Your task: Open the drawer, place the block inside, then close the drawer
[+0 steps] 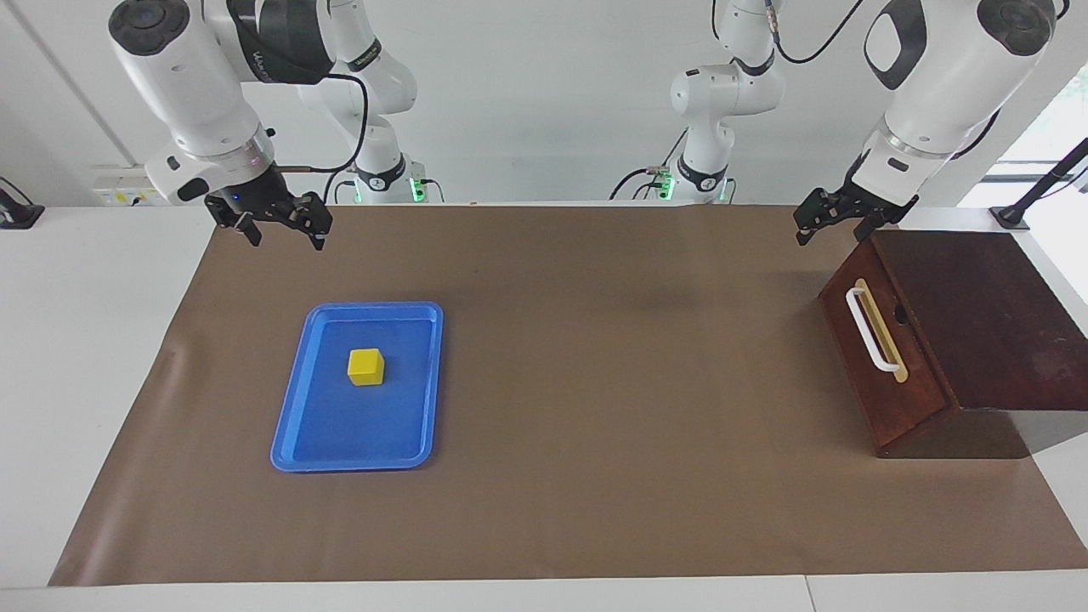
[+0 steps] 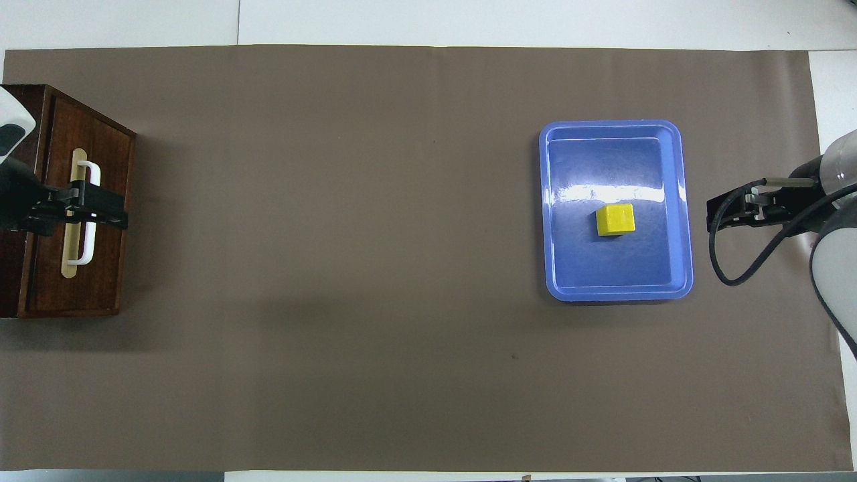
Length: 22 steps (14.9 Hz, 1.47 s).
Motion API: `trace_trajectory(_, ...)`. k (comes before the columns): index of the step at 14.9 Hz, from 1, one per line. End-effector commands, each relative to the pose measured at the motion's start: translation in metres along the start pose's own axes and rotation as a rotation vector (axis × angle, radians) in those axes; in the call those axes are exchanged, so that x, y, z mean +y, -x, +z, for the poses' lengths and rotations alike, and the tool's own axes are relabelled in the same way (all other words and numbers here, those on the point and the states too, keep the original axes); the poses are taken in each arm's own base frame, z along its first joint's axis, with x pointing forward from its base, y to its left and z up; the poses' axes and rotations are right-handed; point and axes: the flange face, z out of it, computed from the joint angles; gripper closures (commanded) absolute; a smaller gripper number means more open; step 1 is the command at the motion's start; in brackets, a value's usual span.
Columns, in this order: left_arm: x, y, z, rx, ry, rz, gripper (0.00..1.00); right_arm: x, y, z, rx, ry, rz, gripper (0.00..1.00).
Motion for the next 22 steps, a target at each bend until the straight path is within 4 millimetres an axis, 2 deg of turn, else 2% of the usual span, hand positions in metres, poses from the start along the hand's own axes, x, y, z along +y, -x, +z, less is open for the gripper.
trace_trajectory(1,0.000,-0.001,-0.003,0.015,-0.013,0.006,0.00,0.000,0.000,-0.004,-0.009,-0.017,-0.020,0.00)
trace_trajectory(3,0.002,-0.001,-0.003,0.015,-0.013,0.008,0.00,0.002,0.004,-0.011,0.007,-0.015,-0.035,0.00)
trace_trajectory(8,0.002,-0.002,0.000,0.026,-0.013,0.018,0.00,0.000,-0.002,-0.018,0.071,-0.031,-0.014,0.00)
trace_trajectory(9,0.002,0.000,0.001,0.025,-0.015,0.018,0.00,-0.002,-0.008,-0.019,0.116,-0.044,0.065,0.00)
trace_trajectory(11,0.002,0.000,0.004,0.035,-0.016,0.014,0.00,-0.003,-0.017,-0.008,0.115,-0.065,0.349,0.00)
trace_trajectory(13,0.002,0.000,0.009,0.063,-0.019,0.011,0.00,-0.006,-0.035,0.010,0.084,-0.084,0.526,0.00)
trace_trajectory(15,0.000,-0.005,0.027,0.093,-0.084,0.026,0.00,-0.005,-0.061,0.034,0.059,-0.109,0.705,0.00)
trace_trajectory(17,0.002,-0.012,0.051,0.110,-0.145,0.055,0.00,0.004,-0.081,0.060,0.018,-0.187,0.908,0.00)
trace_trajectory(19,0.001,-0.025,0.080,0.120,-0.207,0.087,0.00,0.025,-0.095,0.092,-0.074,-0.259,1.076,0.00)
trace_trajectory(21,-0.003,-0.043,0.106,0.124,-0.281,0.127,0.00,0.030,-0.099,0.113,-0.156,-0.342,1.154,0.00)
trace_trajectory(22,-0.004,-0.054,0.120,0.134,-0.311,0.149,0.00,0.031,-0.100,0.121,-0.190,-0.401,1.255,0.00)
